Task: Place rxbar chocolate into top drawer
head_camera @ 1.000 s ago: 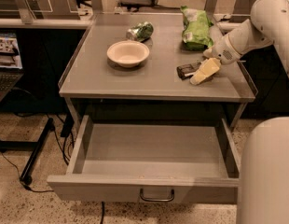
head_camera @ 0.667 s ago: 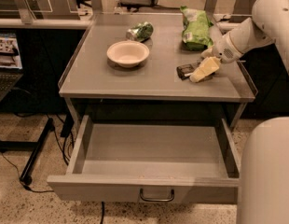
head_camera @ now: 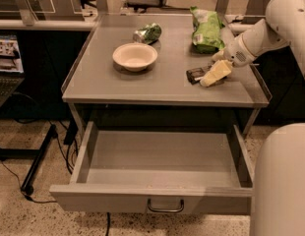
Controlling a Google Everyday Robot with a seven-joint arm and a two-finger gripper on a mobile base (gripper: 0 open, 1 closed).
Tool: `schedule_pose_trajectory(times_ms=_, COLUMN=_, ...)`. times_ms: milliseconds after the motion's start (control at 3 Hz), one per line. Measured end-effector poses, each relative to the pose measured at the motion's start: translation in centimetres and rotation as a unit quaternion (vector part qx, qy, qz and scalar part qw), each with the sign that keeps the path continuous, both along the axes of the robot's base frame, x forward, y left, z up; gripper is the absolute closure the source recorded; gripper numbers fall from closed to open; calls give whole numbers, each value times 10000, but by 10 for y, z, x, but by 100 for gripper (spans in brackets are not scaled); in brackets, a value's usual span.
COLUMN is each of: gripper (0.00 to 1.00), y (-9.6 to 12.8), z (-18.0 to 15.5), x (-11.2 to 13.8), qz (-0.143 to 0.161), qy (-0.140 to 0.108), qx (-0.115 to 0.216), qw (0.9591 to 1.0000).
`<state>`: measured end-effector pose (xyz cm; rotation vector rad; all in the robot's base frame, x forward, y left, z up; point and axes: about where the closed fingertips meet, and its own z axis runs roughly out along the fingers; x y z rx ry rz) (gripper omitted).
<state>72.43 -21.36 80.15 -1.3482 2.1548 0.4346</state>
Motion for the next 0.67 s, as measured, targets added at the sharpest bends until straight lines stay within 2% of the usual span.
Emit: schedule_pose_trajectory(times_ms=667, gripper=100, y=0, z=11, x=0, qz=0, qy=0, qx=0, qw=10000)
